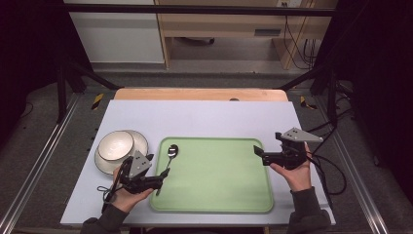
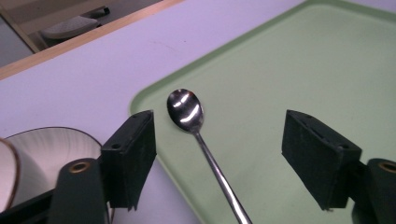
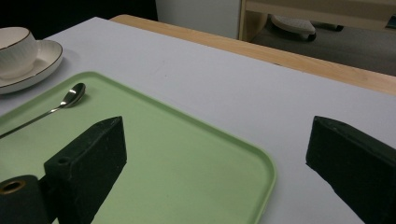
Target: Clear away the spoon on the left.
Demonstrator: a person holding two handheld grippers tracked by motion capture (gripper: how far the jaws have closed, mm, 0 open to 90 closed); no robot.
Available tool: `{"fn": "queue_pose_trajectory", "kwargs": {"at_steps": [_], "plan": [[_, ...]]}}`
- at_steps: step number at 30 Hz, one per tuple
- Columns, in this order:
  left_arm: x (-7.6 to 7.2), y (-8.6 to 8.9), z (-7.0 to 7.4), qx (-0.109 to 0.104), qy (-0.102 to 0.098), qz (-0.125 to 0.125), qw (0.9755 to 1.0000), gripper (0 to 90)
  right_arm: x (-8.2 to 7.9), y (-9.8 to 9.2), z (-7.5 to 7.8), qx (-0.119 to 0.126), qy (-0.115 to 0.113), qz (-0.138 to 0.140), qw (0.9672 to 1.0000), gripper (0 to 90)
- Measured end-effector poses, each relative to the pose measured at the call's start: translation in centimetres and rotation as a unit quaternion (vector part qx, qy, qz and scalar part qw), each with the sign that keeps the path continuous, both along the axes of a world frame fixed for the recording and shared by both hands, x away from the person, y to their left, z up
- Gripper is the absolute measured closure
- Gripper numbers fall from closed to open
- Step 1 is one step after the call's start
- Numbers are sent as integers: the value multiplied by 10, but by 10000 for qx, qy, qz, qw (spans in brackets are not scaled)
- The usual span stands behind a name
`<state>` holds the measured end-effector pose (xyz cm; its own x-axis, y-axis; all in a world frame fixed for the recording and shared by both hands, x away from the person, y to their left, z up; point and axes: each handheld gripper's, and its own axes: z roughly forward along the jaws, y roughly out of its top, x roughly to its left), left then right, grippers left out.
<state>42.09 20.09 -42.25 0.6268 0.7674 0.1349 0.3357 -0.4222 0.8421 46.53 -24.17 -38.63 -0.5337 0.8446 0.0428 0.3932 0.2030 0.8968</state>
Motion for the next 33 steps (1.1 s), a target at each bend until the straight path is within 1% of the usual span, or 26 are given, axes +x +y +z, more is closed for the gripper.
{"fn": "queue_pose_trajectory", "kwargs": {"at_steps": [1, 6, 7, 13, 19, 22, 26, 33], "plan": [[0, 3, 2, -42, -10, 44, 10000, 258, 0, 0, 0, 0, 0, 0, 10000, 52], [0, 14, 9, -276, -81, 276, 9992, 202, 0, -2, 1, 37, 1, -46, 10000, 52], [0, 17, 10, -345, -99, 324, 9988, 193, 0, -3, 1, 25, -9, -48, 10000, 52], [-1, 30, 18, -601, -184, 529, 9966, 154, -1, -6, 2, 38, -53, -90, 9999, 52], [-1, 43, 22, -727, -262, 686, 9946, 139, -2, -9, 3, 59, -52, -140, 9999, 52], [-1, 49, 24, -799, -281, 773, 9934, 131, -2, -11, 3, 45, -65, -166, 9998, 52], [-1, 57, 25, -918, -301, 879, 9914, 124, -3, -13, 4, 85, -68, -221, 9997, 52], [0, 66, 26, -955, -343, 981, 9900, 120, -3, -17, 4, 74, -83, -299, 9995, 52]]}}
